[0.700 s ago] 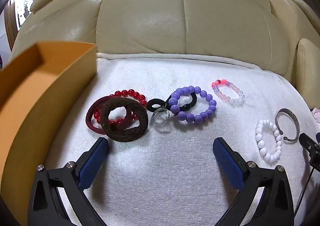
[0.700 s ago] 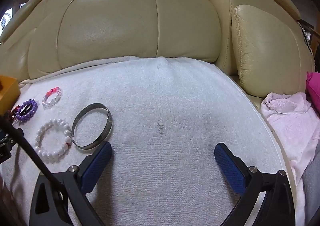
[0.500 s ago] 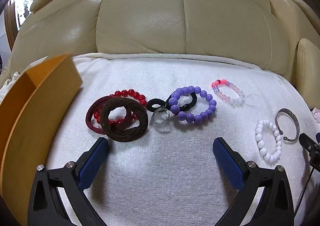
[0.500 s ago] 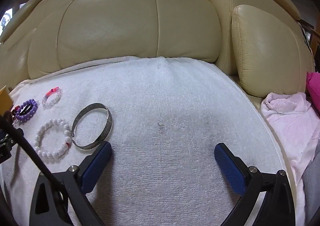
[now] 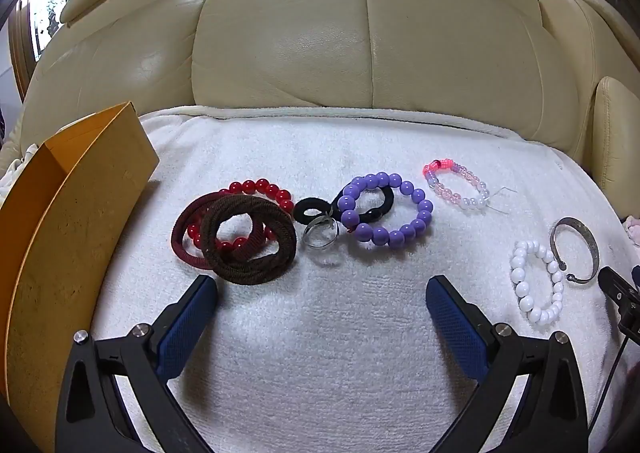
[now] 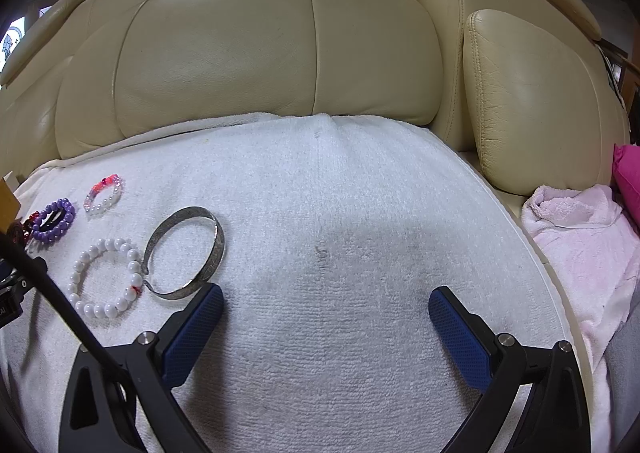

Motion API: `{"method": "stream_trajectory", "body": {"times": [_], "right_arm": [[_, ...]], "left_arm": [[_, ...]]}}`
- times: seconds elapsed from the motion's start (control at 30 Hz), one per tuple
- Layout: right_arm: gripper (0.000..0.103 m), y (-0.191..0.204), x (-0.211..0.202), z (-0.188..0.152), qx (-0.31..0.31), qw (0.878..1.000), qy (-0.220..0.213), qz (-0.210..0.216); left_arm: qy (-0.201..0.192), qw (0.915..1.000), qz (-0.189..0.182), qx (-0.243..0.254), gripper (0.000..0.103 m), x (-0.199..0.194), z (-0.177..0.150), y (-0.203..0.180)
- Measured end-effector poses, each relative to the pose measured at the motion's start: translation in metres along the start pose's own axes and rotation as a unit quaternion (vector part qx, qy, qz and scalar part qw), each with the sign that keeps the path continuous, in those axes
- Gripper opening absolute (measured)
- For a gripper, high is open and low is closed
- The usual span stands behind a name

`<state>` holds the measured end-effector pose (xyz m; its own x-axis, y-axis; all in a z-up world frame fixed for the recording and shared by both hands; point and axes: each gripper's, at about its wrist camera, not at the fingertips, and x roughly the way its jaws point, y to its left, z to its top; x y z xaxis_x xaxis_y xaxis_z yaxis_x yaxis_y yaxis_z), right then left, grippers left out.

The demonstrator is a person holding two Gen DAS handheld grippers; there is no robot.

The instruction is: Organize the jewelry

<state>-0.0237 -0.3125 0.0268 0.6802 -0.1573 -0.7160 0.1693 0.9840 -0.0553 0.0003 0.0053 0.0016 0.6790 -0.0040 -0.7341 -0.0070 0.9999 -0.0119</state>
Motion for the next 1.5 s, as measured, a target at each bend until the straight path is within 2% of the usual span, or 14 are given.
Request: {"method": "stream_trajectory", "body": {"times": [0.2, 0.27, 0.33, 0.37, 0.43, 0.47, 0.53, 0.67, 0.77, 0.87, 1.0, 1.3, 1.5], "right_arm": [[0.103, 0.004, -0.01, -0.01, 0.026, 0.999, 0.006, -0.021], [0.103, 0.008, -0.019, -0.018, 0.025, 0.999, 0.009, -0.025], [0.103, 0.01, -0.023, -0.016, 0.014, 0.999, 0.031, -0.014], [0.103, 0.01, -0.023, -0.014, 0.008, 0.999, 0.044, -0.009], [0.103, 0.011, -0.027, -0.006, -0.004, 0.998, 0.066, 0.012], [0.103, 0.011, -0.036, -0.002, -0.005, 0.998, 0.055, 0.022], [0.103, 0.014, -0.061, 0.004, -0.007, 0.999, 0.018, 0.036], [0.103, 0.028, -0.114, 0.014, -0.016, 0.995, -0.026, 0.1], [0.103, 0.048, -0.139, 0.016, -0.026, 0.991, -0.043, 0.126], [0.103, 0.07, -0.152, 0.018, -0.049, 0.988, -0.067, 0.132], [0.103, 0.085, -0.156, 0.019, -0.051, 0.986, -0.071, 0.143], [0.103, 0.093, -0.133, 0.023, -0.046, 0.987, -0.033, 0.153], [0.103, 0.093, -0.13, 0.024, -0.048, 0.986, -0.028, 0.154]], "left_arm": [[0.006, 0.9998, 0.013, -0.014, 0.103, -0.006, -0.007, -0.01], [0.031, 0.9992, 0.007, -0.022, 0.103, -0.014, -0.01, -0.01], [0.072, 0.9974, 0.009, 0.002, 0.103, -0.02, -0.007, -0.013], [0.072, 0.9971, 0.021, 0.016, 0.103, -0.027, -0.006, -0.014], [0.022, 0.996, 0.072, 0.048, 0.103, -0.057, -0.008, -0.013], [0.004, 0.9948, 0.087, 0.052, 0.103, -0.071, -0.007, -0.011], [-0.015, 0.9951, 0.09, 0.039, 0.103, -0.1, -0.007, -0.001], [-0.052, 0.9932, 0.104, -0.002, 0.103, -0.146, -0.013, 0.02], [-0.082, 0.9906, 0.106, -0.026, 0.103, -0.168, -0.013, 0.038], [-0.107, 0.9877, 0.111, -0.025, 0.103, -0.174, -0.009, 0.04], [-0.107, 0.9885, 0.106, -0.015, 0.103, -0.167, 0.0, 0.041], [-0.086, 0.9904, 0.108, -0.013, 0.103, -0.15, 0.005, 0.033], [-0.093, 0.9898, 0.107, -0.013, 0.103, -0.152, 0.007, 0.029]]}}
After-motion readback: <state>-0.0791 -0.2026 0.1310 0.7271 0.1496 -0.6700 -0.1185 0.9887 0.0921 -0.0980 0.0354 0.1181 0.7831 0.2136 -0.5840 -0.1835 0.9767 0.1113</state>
